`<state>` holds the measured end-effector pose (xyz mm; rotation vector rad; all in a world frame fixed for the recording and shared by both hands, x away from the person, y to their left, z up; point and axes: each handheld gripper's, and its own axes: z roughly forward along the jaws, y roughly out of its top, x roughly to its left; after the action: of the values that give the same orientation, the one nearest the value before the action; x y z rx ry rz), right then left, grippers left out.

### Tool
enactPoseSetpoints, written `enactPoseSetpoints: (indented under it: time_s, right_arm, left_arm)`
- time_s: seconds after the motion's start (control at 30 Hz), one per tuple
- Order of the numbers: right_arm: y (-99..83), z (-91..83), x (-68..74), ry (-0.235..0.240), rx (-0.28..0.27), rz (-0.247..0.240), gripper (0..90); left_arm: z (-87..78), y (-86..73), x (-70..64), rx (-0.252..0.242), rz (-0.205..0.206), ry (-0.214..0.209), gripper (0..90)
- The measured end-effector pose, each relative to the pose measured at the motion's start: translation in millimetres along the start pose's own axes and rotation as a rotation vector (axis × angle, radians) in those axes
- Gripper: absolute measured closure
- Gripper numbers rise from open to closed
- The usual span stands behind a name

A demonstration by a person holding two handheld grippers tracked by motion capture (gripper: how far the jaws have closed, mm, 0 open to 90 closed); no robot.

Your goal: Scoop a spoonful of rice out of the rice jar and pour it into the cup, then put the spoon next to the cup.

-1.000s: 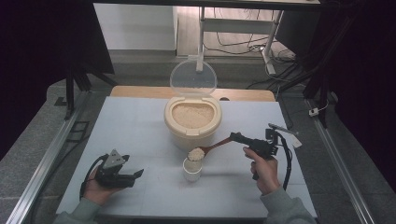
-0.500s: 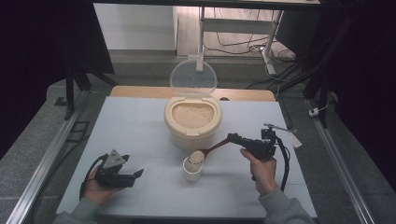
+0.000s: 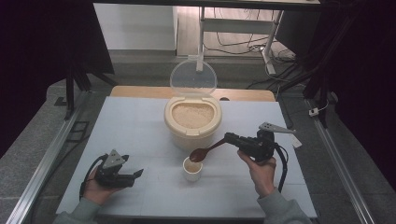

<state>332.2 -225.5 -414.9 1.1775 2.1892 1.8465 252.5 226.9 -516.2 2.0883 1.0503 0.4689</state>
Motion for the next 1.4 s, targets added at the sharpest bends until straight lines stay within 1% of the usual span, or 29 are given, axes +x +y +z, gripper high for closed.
enactPoseSetpoints:
  time_s: [0.07, 0.27, 0.37, 0.53, 0.77, 0.97, 1.0, 1.17, 1.27, 1.4]
  right_arm:
    - [0.6, -1.5, 1.3, 0.011, -0.006, -0.013, 83.2]
    - [1.5, -5.3, 2.0, 0.019, -0.017, -0.021, 83.2]
    - [1.3, -6.6, 0.3, 0.028, -0.024, 0.003, 83.2]
    - [2.2, -13.4, -6.4, 0.065, -0.051, 0.054, 83.3]
    - [5.8, -31.3, -17.2, 0.075, -0.068, 0.086, 83.2]
    - [5.5, -43.2, -21.8, 0.077, -0.049, 0.093, 83.2]
    - [5.6, -46.4, -22.2, 0.068, -0.044, 0.092, 83.2]
    - [4.2, -55.9, -24.5, 0.062, -0.016, 0.098, 83.2]
    - [1.9, -57.5, -24.3, 0.066, 0.012, 0.094, 83.2]
    - [-2.4, -53.1, -22.6, 0.073, 0.062, 0.087, 83.2]
  left_arm:
    - [0.2, 0.0, 0.2, 0.001, -0.001, 0.0, 21.2]
    - [-0.3, -0.2, 0.4, -0.001, -0.002, 0.001, 21.2]
    - [-0.1, -0.2, 0.4, -0.001, -0.002, 0.001, 21.1]
    - [-1.2, -0.2, 0.6, -0.003, -0.002, 0.002, 21.1]
    - [-0.7, -0.1, 0.4, -0.001, -0.002, 0.002, 21.1]
    - [-1.1, 0.4, 0.5, -0.005, -0.004, 0.003, 21.1]
    - [-0.8, 0.4, 0.7, -0.004, -0.005, 0.003, 21.0]
    - [-0.5, 0.6, 0.1, -0.003, -0.001, 0.002, 21.0]
    - [-0.6, 1.0, 0.0, -0.004, 0.0, 0.002, 21.0]
    - [0.2, 1.1, 0.2, 0.0, 0.001, 0.002, 21.0]
